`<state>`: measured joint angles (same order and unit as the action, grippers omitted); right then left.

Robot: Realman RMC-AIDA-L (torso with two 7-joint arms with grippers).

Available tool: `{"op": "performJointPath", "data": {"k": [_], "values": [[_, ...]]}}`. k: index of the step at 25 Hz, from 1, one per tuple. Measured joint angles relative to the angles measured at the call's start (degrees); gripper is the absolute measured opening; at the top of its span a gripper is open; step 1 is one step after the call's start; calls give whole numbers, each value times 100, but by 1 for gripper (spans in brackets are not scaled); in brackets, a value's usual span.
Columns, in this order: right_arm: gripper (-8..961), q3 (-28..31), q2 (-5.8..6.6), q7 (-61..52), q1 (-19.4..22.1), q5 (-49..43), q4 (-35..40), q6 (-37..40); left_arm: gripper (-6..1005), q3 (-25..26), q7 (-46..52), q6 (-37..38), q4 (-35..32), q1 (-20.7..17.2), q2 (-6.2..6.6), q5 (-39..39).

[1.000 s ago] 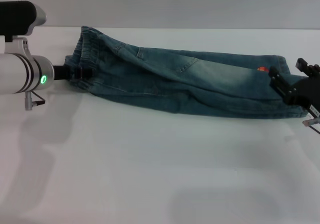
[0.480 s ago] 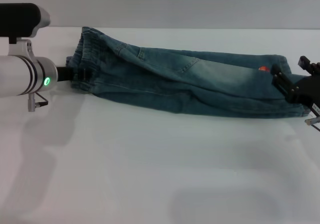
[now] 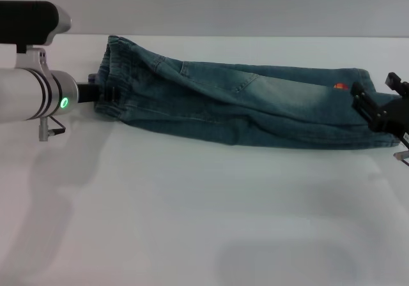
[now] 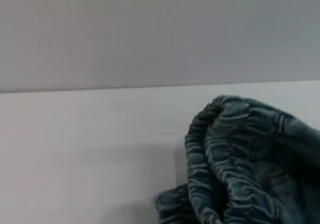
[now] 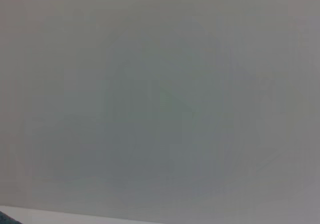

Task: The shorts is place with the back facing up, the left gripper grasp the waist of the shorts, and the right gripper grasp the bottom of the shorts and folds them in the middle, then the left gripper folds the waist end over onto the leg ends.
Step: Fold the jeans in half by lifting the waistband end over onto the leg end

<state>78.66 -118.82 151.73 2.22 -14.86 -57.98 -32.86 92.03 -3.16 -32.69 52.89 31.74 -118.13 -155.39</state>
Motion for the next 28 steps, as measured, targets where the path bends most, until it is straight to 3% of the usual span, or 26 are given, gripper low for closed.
{"op": "performJointPath", "data": {"k": [5, 7, 12, 18, 28], "values": [[645, -36, 8, -72, 7, -17, -3, 0, 373, -16, 9, -293, 499, -178, -2, 8], [636, -76, 8, -73, 0, -33, -2, 0, 354, -137, 62, -424, 1319, -611, -8, 9], [615, -275, 16, -74, -44, -37, 12, -3, 306, -275, 77, -627, 2206, -1024, -8, 9], [590, -419, 9, -75, -50, -37, -2, -41, 138, -384, 79, -786, 2810, -1281, -1, 7], [547, -718, 0, -263, -148, 9, -34, 83, 99, -460, 24, -1079, 3909, -1627, 17, 0]]}}
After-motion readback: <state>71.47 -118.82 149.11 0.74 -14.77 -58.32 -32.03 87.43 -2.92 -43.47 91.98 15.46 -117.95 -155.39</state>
